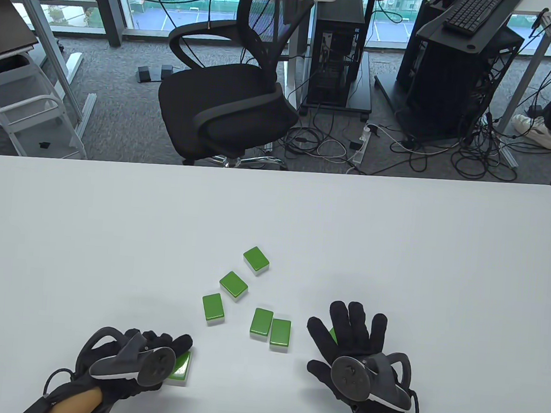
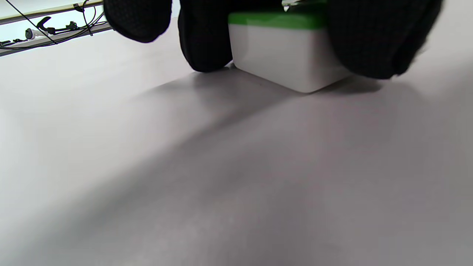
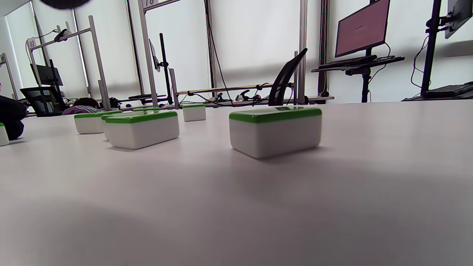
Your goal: Flip mahjong tiles upright in a row
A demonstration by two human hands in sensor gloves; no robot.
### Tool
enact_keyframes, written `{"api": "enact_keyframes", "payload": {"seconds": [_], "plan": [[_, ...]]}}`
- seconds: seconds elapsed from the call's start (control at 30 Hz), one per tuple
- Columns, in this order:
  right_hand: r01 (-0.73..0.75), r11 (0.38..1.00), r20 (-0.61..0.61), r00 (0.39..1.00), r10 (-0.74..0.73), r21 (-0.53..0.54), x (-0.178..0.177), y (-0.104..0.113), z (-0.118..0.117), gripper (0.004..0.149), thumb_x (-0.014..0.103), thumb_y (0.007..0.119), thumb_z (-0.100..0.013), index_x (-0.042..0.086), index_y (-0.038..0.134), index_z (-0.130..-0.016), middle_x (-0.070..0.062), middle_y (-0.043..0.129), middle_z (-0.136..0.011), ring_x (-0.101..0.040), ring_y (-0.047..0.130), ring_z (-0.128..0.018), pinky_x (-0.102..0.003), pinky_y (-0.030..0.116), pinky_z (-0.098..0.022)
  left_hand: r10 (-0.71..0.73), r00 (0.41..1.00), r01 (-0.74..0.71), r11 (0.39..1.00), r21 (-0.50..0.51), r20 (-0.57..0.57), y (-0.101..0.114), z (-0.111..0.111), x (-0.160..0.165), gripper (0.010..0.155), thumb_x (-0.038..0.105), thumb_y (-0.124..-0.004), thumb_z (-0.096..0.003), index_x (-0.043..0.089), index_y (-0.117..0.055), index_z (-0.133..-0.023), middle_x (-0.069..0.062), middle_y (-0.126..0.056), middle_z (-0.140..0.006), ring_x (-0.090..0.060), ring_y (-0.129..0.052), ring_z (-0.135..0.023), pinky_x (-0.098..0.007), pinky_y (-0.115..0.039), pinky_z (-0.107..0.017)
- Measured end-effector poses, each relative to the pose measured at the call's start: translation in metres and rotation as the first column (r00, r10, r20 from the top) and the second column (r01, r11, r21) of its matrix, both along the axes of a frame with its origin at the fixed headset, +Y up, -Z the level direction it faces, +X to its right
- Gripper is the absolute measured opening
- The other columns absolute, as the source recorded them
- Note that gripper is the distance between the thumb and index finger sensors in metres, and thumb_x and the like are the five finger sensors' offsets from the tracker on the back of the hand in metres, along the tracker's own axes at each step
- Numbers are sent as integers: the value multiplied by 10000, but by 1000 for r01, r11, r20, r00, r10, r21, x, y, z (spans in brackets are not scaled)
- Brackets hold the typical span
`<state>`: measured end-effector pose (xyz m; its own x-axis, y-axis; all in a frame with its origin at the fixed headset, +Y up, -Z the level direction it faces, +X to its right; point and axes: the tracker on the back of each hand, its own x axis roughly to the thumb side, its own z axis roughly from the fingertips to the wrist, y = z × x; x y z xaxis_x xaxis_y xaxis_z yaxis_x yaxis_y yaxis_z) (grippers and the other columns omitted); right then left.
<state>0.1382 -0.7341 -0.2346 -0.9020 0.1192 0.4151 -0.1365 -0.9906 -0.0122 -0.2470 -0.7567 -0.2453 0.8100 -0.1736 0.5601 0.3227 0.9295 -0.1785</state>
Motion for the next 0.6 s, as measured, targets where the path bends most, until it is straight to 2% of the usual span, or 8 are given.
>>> {"api": "enact_keyframes", "payload": {"seconds": [0.2, 0.33, 0.47, 0.6], "plan": [[-2, 1000, 0, 1000, 2, -2, 0, 0, 0, 735, 622, 508, -468, 444, 45, -1011, -17, -142, -1095, -365, -157, -948, -691, -13, -645, 6, 1000, -6, 1000, 7, 6, -1, 0, 2, 895, 548, -834, -299, 428, -324, -1024, 43, -659, -1080, -256, -812, -941, -544, -676, -712], [-1, 1000, -2, 1000, 1, 0, -1, 0, 0, 735, 622, 509, -468, 445, 47, -1011, -17, -143, -1095, -363, -158, -949, -690, -14, -645, 4, 1000, -5, 999, -48, -5, 2, -4, 3, 931, 617, -813, -277, 451, -285, -1025, 55, -618, -1111, -257, -770, -991, -564, -652, -726], [10, 1000, 1, 1000, -10, 1, 0, 0, 0, 735, 621, 511, -468, 446, 47, -1011, -14, -144, -1095, -362, -159, -949, -690, -17, -646, 64, 997, -66, 996, -68, -31, 21, -15, 9, 949, 663, -795, -260, 459, -276, -1029, 45, -582, -1134, -275, -742, -1013, -577, -637, -731], [12, 1000, 2, 1000, -12, 2, 1, -1, -1, 735, 621, 512, -468, 447, 49, -1011, -14, -144, -1095, -361, -161, -949, -689, -17, -646, 93, 994, -93, 996, 5, -63, 38, -32, 22, 924, 649, -793, -277, 446, -300, -1033, 27, -585, -1134, -279, -749, -1007, -576, -642, -725]]}}
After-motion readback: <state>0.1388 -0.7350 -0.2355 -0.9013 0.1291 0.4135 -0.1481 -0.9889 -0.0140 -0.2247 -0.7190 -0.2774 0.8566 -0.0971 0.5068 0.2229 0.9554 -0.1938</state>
